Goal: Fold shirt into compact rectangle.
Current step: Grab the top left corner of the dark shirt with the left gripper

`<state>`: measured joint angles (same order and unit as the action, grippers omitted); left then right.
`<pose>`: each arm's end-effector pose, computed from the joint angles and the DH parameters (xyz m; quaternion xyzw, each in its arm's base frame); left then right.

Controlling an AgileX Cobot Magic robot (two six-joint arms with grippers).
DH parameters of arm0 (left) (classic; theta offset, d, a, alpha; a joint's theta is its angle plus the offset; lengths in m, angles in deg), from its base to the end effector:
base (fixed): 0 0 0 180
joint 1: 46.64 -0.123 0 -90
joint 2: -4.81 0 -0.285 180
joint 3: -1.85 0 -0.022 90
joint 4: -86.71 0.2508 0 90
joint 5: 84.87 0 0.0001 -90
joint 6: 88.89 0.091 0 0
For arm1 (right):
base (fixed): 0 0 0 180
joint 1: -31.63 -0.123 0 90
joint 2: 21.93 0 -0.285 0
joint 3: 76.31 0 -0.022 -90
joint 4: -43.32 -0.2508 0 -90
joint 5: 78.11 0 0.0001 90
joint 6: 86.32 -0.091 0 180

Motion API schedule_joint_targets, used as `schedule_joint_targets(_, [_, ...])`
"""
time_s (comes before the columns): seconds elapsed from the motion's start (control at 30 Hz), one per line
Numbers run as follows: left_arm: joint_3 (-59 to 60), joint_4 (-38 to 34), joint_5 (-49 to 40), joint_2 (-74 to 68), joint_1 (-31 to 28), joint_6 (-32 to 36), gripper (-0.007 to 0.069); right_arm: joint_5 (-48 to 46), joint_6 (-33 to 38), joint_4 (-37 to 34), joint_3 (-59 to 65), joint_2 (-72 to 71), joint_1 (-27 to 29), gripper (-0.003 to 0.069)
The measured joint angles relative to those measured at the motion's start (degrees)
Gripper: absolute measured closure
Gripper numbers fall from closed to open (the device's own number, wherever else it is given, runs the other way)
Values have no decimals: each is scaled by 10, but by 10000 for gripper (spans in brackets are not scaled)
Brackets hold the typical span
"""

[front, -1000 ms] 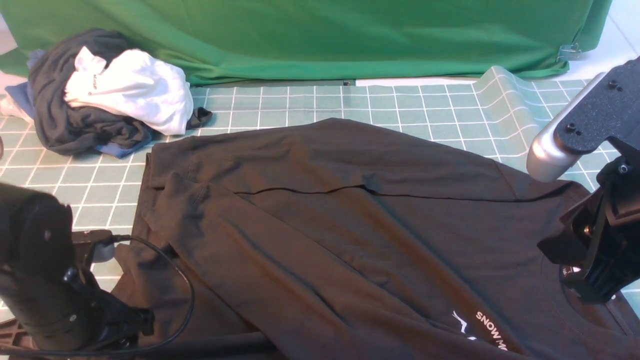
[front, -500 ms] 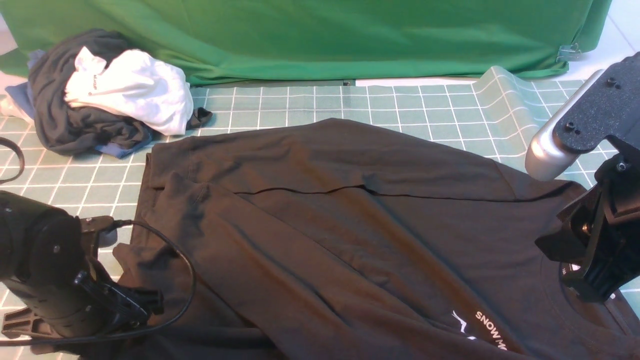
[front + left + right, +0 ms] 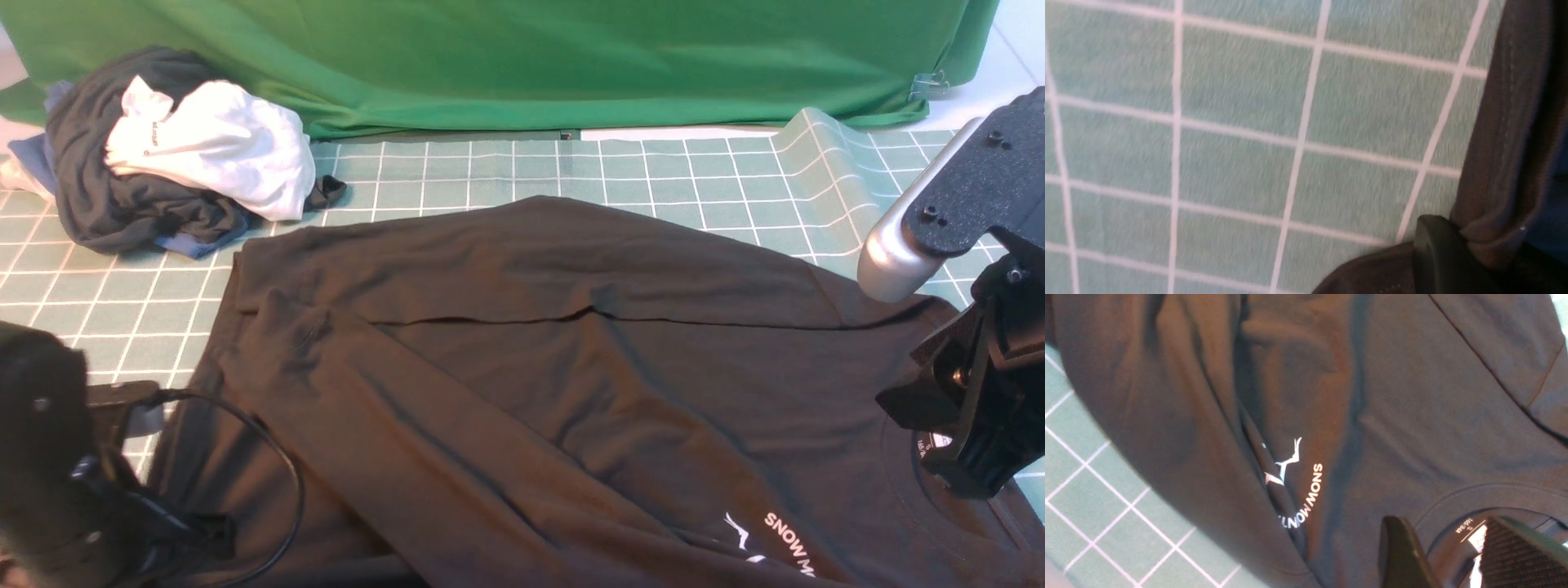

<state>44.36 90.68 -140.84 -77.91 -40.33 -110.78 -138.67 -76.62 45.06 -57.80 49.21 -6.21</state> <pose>0.1790 -0.0145 0.1882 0.1160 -0.9928 -0.0302 0.0032 0.1623 0.1230 0.3372 -0.3930 0.8828 0.0482 0.2529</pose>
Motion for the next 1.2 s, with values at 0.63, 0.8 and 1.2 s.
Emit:
schedule_joint_targets(0.63, [0,88,-90,28,0,0,277,-59,49,-52,1,65,0,228])
schedule_joint_targets(0.8, [0,65,-101,29,0,6,188,-57,82,-90,37,88,0,159])
schedule_joint_targets(1.2, [39,-112,43,2,33,86,465,55,123,-114,137,175,0,150])
